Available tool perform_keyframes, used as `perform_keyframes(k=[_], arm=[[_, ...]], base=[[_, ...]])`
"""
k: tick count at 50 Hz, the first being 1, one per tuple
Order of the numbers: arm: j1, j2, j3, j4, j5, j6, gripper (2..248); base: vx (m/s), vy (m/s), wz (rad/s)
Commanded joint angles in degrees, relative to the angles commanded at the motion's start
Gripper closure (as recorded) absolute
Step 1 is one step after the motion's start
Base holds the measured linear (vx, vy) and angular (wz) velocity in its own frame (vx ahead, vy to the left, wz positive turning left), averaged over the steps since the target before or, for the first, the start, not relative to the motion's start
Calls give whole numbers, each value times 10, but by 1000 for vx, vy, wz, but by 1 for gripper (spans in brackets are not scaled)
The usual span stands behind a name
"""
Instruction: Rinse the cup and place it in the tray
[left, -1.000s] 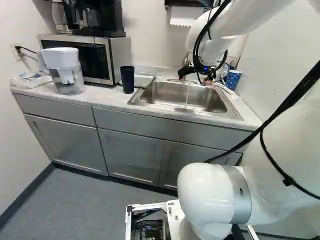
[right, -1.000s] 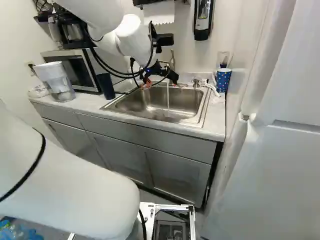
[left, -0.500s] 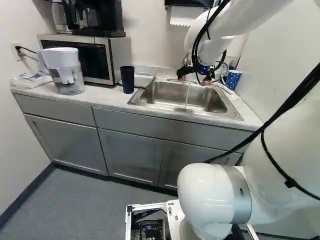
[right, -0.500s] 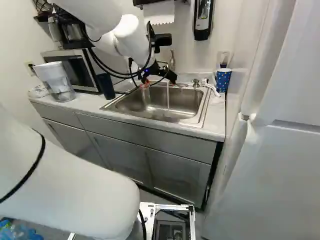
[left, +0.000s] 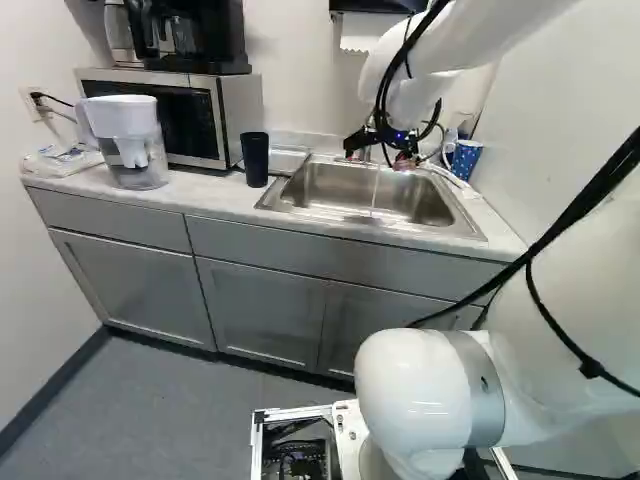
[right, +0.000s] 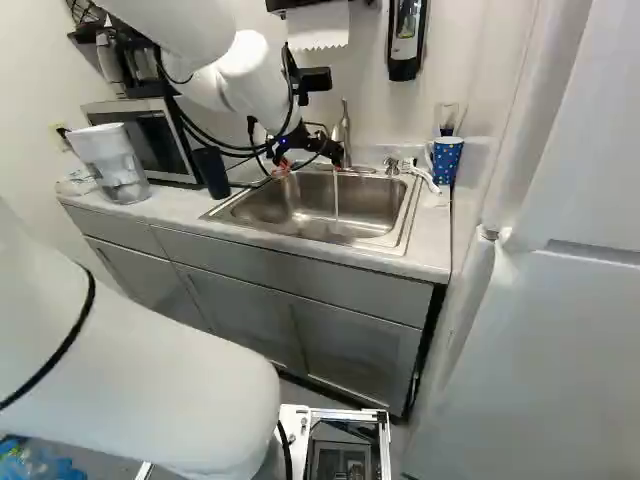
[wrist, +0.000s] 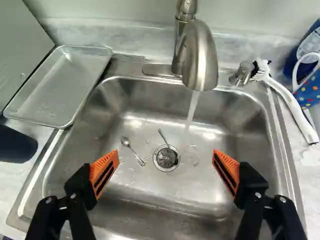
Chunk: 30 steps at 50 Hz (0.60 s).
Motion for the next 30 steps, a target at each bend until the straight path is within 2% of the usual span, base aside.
perform_keyframes(k=[30], arm=[[48,-32,-57,9,17,0,3]], base=[[0,0,0]])
